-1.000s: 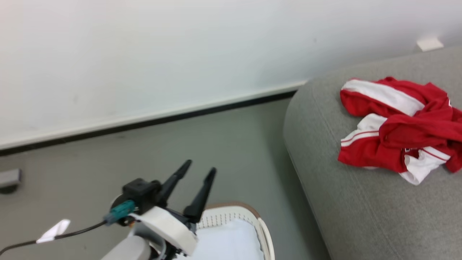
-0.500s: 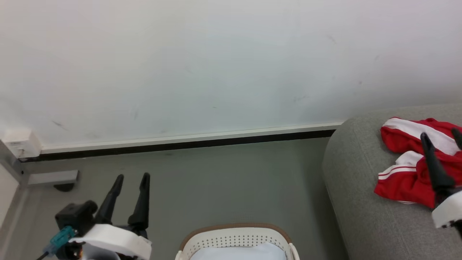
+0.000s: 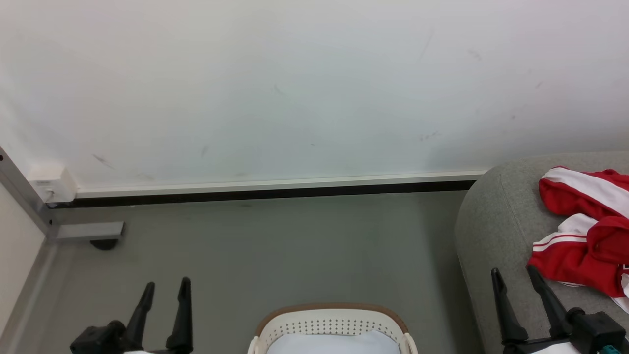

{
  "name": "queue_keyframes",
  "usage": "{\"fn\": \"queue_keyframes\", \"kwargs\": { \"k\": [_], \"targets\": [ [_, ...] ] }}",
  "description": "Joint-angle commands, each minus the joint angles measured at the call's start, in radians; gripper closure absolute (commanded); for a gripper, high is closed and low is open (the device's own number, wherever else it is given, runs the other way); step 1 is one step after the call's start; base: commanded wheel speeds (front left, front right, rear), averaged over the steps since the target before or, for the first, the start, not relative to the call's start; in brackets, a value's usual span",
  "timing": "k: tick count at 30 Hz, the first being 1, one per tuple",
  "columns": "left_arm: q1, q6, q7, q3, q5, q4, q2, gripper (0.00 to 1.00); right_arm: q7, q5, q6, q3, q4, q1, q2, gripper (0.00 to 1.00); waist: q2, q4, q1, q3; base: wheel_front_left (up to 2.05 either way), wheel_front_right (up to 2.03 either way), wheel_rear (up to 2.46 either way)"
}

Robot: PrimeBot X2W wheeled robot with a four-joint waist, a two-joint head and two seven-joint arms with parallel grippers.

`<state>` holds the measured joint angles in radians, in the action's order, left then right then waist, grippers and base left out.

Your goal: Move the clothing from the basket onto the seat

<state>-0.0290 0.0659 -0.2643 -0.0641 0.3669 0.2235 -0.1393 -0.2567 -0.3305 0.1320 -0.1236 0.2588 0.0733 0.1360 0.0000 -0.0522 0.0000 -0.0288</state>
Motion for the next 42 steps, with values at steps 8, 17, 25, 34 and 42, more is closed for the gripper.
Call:
{"fn": "queue_keyframes", "kwargs": {
  "k": [8, 17, 25, 34, 42],
  "targets": [
    [0.032, 0.05, 0.0, 0.082, -0.088, 0.028, 0.059, 0.0, -0.008, 0.029, -0.003, -0.022, 0.025, 0.003, -0.059, 0.0, 0.0, -0.012, 0.0, 0.0, 0.0, 0.0, 0.0],
    [0.007, 0.065, 0.0, 0.103, -0.12, 0.02, 0.08, 0.0, -0.008, 0.048, -0.003, -0.024, 0.022, 0.017, -0.074, 0.0, 0.0, -0.009, 0.0, 0.004, 0.0, 0.0, 0.0],
    [0.003, 0.065, 0.0, 0.087, -0.111, 0.033, 0.083, 0.0, -0.008, 0.05, -0.003, -0.027, 0.025, 0.022, -0.081, 0.0, 0.0, -0.009, 0.0, 0.009, 0.0, 0.0, 0.0],
    [0.0, 0.065, 0.0, 0.071, -0.101, 0.038, 0.08, 0.0, -0.008, 0.052, -0.003, -0.029, 0.032, 0.024, -0.084, 0.0, 0.0, -0.009, 0.0, 0.013, 0.0, 0.0, 0.0],
    [0.006, 0.066, 0.028, 0.075, -0.028, 0.063, 0.092, 1.0, 0.017, -0.037, 0.0, -0.022, 0.04, -0.007, -0.08, 1.0, 0.0, -0.007, 0.0001, 0.014, 0.0, 0.0, 0.0]
  ]
}}
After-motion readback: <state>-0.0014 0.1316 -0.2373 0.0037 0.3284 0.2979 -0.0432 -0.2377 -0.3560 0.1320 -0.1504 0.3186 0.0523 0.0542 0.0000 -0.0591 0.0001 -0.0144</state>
